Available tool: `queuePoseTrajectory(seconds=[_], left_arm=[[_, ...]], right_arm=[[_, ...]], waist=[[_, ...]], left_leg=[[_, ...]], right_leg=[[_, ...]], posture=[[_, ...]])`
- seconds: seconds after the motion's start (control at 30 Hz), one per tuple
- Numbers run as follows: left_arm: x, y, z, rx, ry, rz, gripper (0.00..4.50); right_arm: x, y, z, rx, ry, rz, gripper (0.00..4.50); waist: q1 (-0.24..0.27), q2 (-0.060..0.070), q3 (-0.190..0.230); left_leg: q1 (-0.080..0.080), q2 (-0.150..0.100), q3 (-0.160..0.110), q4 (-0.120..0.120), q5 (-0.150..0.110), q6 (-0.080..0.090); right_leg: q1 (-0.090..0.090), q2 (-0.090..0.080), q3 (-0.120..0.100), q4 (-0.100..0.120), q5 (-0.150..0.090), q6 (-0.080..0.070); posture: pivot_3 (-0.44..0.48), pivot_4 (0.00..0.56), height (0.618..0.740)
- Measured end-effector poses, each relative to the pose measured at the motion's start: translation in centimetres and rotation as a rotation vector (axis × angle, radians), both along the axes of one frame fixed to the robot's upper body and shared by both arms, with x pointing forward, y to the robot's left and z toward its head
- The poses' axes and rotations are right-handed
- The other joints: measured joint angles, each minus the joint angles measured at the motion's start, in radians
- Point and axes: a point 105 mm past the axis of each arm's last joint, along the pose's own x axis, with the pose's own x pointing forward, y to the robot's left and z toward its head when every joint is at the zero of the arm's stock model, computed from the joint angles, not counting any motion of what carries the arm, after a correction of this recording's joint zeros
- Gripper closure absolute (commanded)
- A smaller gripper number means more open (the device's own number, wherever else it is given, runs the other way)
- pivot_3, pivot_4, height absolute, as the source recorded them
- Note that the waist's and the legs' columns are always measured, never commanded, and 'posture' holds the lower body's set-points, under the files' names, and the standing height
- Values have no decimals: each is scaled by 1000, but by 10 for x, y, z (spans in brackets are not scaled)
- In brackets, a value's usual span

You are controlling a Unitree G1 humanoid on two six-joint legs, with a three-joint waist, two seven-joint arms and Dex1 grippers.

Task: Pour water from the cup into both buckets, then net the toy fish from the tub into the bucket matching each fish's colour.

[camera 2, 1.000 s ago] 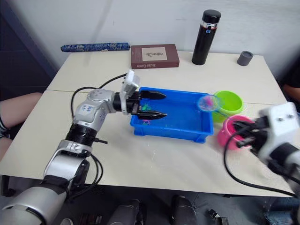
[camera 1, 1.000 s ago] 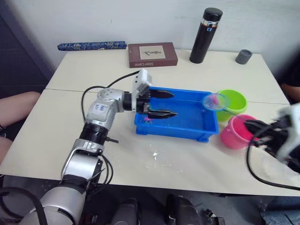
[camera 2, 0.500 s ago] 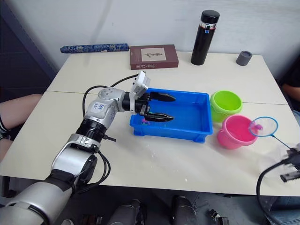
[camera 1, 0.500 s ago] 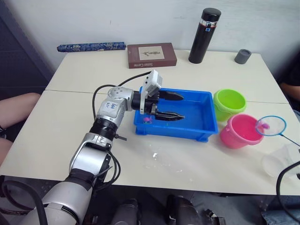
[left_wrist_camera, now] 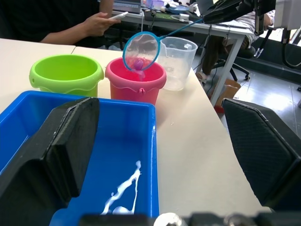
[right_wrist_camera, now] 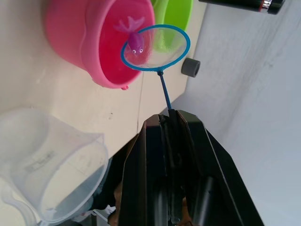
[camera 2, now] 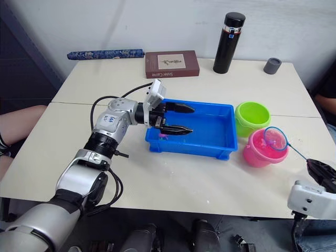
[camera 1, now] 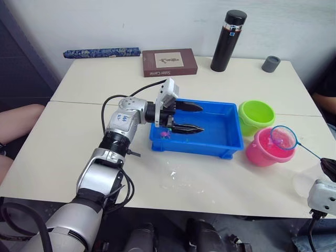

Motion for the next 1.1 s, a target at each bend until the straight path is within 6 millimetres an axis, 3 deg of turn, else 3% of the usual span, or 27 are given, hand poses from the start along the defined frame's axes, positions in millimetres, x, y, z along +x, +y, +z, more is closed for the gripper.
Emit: queuePoseTrajectory(seconds=[0.13, 0.33, 0.47, 0.53, 0.6, 0.73, 0.93, 1.1], left_arm=[[0, 1, 0, 5, -2, 3, 27], [2, 4, 0, 13, -6, 18, 27], [5, 10, -1, 28, -16, 41, 27], [8, 20, -5, 58, -39, 70, 27], [10, 28, -13, 89, -43, 97, 27], [18, 51, -26, 126, -19, 192, 27], [13, 102, -37, 186, 5, 345, 27], [-3, 127, -48, 246, 25, 409, 27]], right_arm=[[2, 1, -6, -8, 20, 26, 4500], [10, -8, 1, 3, -28, 3, 4500], [18, -10, 17, 241, -178, -52, 4500], [29, -5, 36, 567, -312, -54, 4500], [41, 11, 40, 768, -288, 4, 4500], [68, 62, 27, 1025, -41, 146, 4500], [105, 126, 9, 1142, 261, 279, 4500], [121, 158, -5, 1103, 382, 347, 4500]], waist=[[-1, 0, 0], [-1, 0, 0], [-2, 0, 0], [-7, 0, 0], [-9, 3, -2], [-6, 4, -1], [-9, 4, -1], [-8, 3, -1]], left_leg=[[0, 1, 0, 0, 0, 0], [0, 1, 0, 0, 0, 0], [0, 1, -1, 1, 0, 0], [1, 1, -1, 2, 0, 0], [2, 1, -1, 1, 0, 0], [1, 1, -2, 1, 0, 0], [0, 1, -3, 1, 0, 0], [-4, -1, -6, 5, 0, 1]], right_leg=[[0, 1, 0, 0, 0, 0], [0, 1, 0, 1, 0, 0], [0, 0, -1, 2, 0, 0], [0, 0, 0, 2, 0, -1], [0, 0, 0, 3, 0, -2], [-1, 0, 0, 5, -1, -3], [-1, -1, 0, 4, -1, -3], [-2, -3, -1, 3, 0, -2]], posture=[[0, 150, 740], [0, 150, 740], [0, 150, 740], [0, 150, 740], [0, 150, 740], [0, 150, 740], [0, 150, 740], [0, 150, 740]])
